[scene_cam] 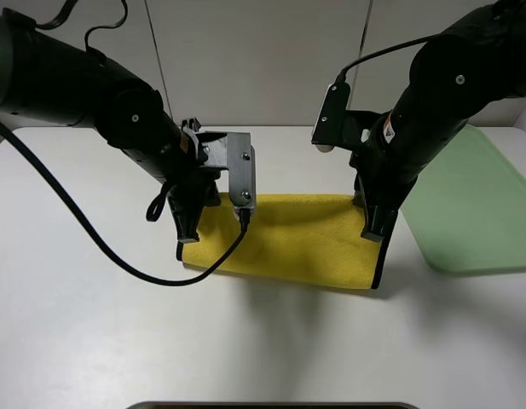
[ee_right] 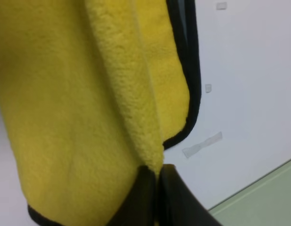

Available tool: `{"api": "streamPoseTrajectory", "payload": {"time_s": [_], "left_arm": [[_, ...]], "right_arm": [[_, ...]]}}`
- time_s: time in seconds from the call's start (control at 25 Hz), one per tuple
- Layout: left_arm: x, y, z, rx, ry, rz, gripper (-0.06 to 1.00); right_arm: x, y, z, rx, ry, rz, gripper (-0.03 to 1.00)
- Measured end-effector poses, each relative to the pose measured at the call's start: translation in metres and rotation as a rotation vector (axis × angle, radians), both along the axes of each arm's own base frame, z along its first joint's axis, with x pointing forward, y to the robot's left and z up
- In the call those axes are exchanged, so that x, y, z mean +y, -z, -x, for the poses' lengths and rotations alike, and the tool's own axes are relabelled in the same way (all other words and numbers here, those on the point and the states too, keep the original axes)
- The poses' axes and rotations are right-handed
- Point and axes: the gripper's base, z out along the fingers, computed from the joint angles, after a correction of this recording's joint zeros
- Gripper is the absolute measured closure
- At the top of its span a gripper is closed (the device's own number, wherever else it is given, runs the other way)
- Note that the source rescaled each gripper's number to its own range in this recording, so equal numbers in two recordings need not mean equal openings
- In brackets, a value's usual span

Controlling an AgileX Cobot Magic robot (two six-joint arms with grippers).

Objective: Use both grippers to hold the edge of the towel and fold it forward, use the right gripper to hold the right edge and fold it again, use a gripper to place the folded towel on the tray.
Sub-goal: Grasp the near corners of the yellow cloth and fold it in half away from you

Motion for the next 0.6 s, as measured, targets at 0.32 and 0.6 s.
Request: {"api": "streamPoseTrajectory", "payload": {"time_s": [0.32,0.6], "left_arm": [[-0.0020,0.0001,-0.0019,-0.020,0.004,0.019,0.94],[-0.0019,0.0002,-0.0017,-0.017,0.001,0.020,0.90]], "right_arm": [[0.0005,-0.0002,-0.0005,-0.006,-0.002,-0.005,0.97],[0.0022,-0.0013,-0.0026,-0.032,-0.010,-0.022,0.93]]}}
